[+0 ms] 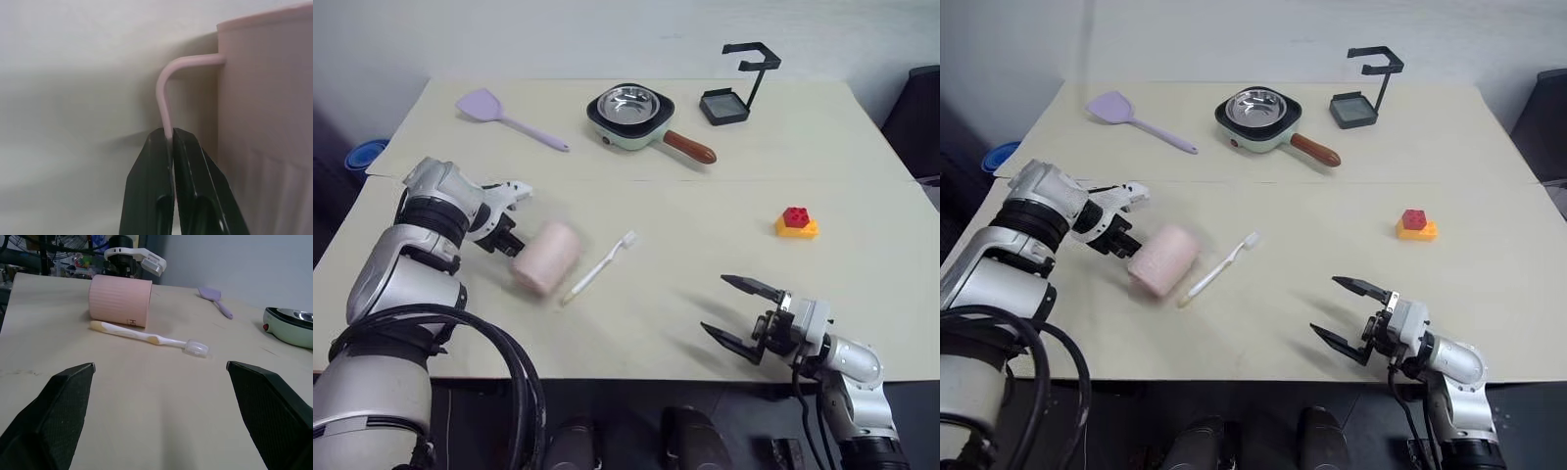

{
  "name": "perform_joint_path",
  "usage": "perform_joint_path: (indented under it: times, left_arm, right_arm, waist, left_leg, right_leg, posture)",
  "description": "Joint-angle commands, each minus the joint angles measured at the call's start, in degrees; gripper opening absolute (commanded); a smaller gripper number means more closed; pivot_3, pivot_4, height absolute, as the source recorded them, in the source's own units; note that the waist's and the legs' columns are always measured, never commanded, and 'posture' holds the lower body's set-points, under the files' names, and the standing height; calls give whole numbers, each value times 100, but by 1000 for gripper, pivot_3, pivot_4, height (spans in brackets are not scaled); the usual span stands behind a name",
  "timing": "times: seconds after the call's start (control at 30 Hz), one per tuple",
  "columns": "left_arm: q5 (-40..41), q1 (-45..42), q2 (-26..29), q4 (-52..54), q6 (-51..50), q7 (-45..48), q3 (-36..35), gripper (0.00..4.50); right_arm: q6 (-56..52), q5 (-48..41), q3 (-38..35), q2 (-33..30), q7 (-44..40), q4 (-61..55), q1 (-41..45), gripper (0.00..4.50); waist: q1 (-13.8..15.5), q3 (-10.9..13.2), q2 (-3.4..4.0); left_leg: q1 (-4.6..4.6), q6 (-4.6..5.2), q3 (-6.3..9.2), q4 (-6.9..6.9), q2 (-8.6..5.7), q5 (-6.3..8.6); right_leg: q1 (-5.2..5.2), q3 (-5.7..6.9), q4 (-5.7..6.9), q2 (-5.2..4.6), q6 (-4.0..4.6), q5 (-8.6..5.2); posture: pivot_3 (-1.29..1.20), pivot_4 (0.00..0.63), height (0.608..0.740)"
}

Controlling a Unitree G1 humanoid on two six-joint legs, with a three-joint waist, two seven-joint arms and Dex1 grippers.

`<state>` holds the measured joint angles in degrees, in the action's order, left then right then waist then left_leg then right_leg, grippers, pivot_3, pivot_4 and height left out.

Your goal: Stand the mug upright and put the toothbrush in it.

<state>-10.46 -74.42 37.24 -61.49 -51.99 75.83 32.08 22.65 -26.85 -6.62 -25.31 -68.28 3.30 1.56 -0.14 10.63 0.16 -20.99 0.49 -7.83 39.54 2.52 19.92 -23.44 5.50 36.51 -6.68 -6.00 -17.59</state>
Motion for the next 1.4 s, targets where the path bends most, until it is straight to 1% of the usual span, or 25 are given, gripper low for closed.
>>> perform_joint_path:
  times: [0.03,0.17,0.27,0.3,0.33,0.37,0.43,0.47,0.5,0.53,0.63,0.7,0.77,0.83,0.9,0.97,1.0,1.07,1.17,1.27,1.4]
  left_arm:
    - [68,245,75,-2,-114,-226,-394,33]
    - [289,183,218,239,-302,-405,-1008,33]
    - [1085,223,445,1055,-467,-295,-2091,33]
    - [1532,518,444,1706,-237,-296,-2676,33]
    - [2079,916,244,2448,50,-443,-3434,33]
    - [2479,1222,85,3013,233,-576,-3979,33]
    - [2915,1870,-471,3924,1065,-979,-4607,33]
    - [3021,2125,-775,4234,1486,-1154,-4705,33]
    - [3063,2351,-1086,4471,1969,-1353,-4758,33]
    - [3089,2492,-1277,4615,2263,-1490,-4774,33]
    - [3189,2920,-2294,4740,3688,-1811,-4676,33]
    - [2965,3041,-2685,4546,4623,-1924,-4454,33]
    - [2671,3150,-3188,4112,5717,-2179,-4188,33]
    - [2345,3272,-3504,3666,6691,-2326,-3879,33]
    - [2072,3351,-3833,3109,7345,-2773,-3729,33]
    - [1864,3426,-3975,2644,7863,-2913,-3526,33]
    - [1622,3451,-3955,2398,8230,-3009,-3362,33]
    - [1487,3498,-4012,2018,8401,-3167,-3223,33]
    - [1400,3531,-4002,1590,8421,-3299,-3093,33]
    - [1262,3518,-3889,1412,8355,-3353,-2939,33]
    - [1342,3504,-3828,1344,8219,-3224,-2854,33]
  right_arm:
    - [57,-35,17,-16,36,-18,120,4500]
    - [20,-47,11,-45,35,-43,134,4500]
    - [-109,-60,-22,-132,70,-158,99,4500]
    - [-171,-60,-60,-187,107,-208,83,4500]
    - [-235,-59,-124,-260,158,-257,69,4500]
    - [-284,-61,-166,-315,198,-294,58,4500]
    - [-375,-69,-244,-435,268,-364,18,4500]
    - [-414,-84,-289,-497,302,-399,-18,4500]
    - [-453,-102,-338,-565,327,-431,-57,4500]
    - [-481,-116,-367,-610,346,-455,-85,4500]
    - [-496,-136,-600,-768,423,-488,-321,4500]
    - [-521,-172,-763,-814,510,-533,-471,4500]
    - [-508,-185,-972,-895,559,-627,-735,4500]
    - [-512,-211,-1162,-933,652,-761,-963,4500]
    - [-516,-235,-1336,-934,741,-870,-1159,4500]
    - [-500,-212,-1409,-930,782,-964,-1303,4500]
    - [-508,-211,-1436,-907,836,-1007,-1336,4500]
    - [-536,-211,-1455,-874,940,-1113,-1384,4500]
    - [-558,-194,-1421,-836,1088,-1265,-1442,4500]
    - [-620,-195,-1383,-787,1270,-1402,-1430,4500]
    - [-661,-157,-1297,-756,1367,-1473,-1416,4500]
  waist:
    - [1,0,0]
    - [15,6,-11]
    - [13,30,-50]
    - [-1,37,-62]
    - [-3,39,-66]
    - [-5,40,-64]
    - [-1,40,-65]
    - [5,39,-65]
    - [16,39,-65]
    - [26,39,-65]
    - [70,39,-67]
    - [136,40,-69]
    - [172,39,-68]
    - [171,39,-69]
    - [171,38,-69]
    - [168,39,-70]
    - [150,39,-70]
    - [139,39,-69]
    - [149,36,-66]
    - [150,21,-55]
    - [147,9,-43]
  left_leg:
    - [0,0,0,0,1,0]
    - [-12,0,10,10,3,0]
    - [-28,1,25,24,11,1]
    - [-33,1,44,30,14,1]
    - [-35,-1,61,32,19,2]
    - [-37,0,67,34,28,4]
    - [-37,4,79,41,28,9]
    - [-39,5,87,48,25,10]
    - [-36,8,89,51,18,11]
    - [-34,10,91,52,13,11]
    - [-37,18,87,58,-5,7]
    - [-38,23,86,58,-34,9]
    - [-38,26,82,58,-40,10]
    - [-33,32,81,53,-54,9]
    - [-32,38,79,49,-59,10]
    - [-33,43,79,48,-61,11]
    - [-33,46,79,48,-61,11]
    - [-32,46,76,45,-60,12]
    - [-29,47,77,42,-58,12]
    - [-24,51,81,43,-59,12]
    - [-18,53,95,40,-58,14]
  right_leg:
    - [0,0,0,0,0,0]
    - [-4,5,5,-1,0,0]
    - [-11,13,13,-3,0,0]
    - [-14,15,17,-3,0,0]
    - [-16,13,17,-4,1,0]
    - [-16,14,24,-10,2,-1]
    - [-13,20,31,-27,3,-1]
    - [-10,29,38,-34,3,-1]
    - [-4,34,39,-42,3,-1]
    - [3,38,38,-48,3,-1]
    - [5,42,39,-51,1,0]
    - [5,41,36,-54,0,1]
    - [5,41,33,-58,-4,3]
    - [8,43,17,-69,-6,3]
    - [11,45,-3,-74,-11,6]
    - [13,46,-11,-76,-18,10]
    - [13,46,-14,-77,-20,11]
    - [12,46,-14,-76,-20,11]
    - [12,46,-15,-77,-20,11]
    - [24,49,-22,-81,-21,12]
    - [45,64,-39,-79,-22,12]
  posture:
    - [0,150,740]
    - [0,150,740]
    - [0,150,740]
    - [0,150,740]
    - [0,150,740]
    - [0,150,740]
    - [0,150,740]
    - [0,150,740]
    - [0,150,740]
    - [0,150,740]
    - [0,150,740]
    - [0,150,740]
    - [0,150,740]
    - [0,150,740]
    - [0,150,740]
    - [0,150,740]
    - [0,150,740]
    - [0,150,740]
    - [0,150,740]
    - [0,150,740]
    - [0,150,740]
